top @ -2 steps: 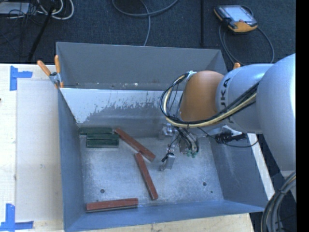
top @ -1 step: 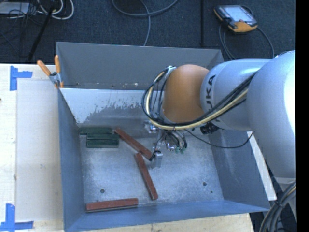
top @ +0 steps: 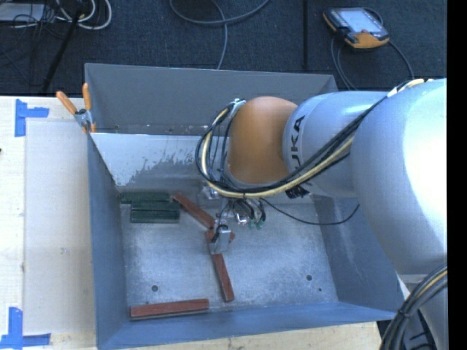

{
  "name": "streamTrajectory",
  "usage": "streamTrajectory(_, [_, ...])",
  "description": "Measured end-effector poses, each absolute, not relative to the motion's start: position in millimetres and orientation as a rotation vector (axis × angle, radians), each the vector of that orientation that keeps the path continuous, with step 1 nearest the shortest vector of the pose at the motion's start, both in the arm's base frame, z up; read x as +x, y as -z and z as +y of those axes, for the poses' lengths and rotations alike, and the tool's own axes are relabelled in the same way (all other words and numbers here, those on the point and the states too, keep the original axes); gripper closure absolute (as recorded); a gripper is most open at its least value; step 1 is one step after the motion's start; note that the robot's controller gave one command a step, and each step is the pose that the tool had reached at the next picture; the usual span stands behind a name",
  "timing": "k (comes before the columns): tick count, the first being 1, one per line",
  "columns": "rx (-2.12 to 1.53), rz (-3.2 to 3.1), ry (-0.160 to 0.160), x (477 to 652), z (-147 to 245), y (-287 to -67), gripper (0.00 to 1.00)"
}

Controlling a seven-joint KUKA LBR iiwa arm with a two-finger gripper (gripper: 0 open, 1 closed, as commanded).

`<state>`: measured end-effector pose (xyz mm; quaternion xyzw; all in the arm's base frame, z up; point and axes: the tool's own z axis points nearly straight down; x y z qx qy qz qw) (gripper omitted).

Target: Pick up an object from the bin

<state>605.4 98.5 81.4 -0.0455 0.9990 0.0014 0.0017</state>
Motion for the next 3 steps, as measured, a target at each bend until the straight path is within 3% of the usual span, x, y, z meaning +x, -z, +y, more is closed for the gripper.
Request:
streamTrajectory(1, [0.246,3.129,0.000,587.5,66.1,-71.3,1.00])
streamTrajectory(2, [0.244,3.129,0.001,587.5,66.2,-71.3,1.00])
streamTrajectory(3, [0.294,3.125,0.000,610.9,38.8,-210.5,1.00])
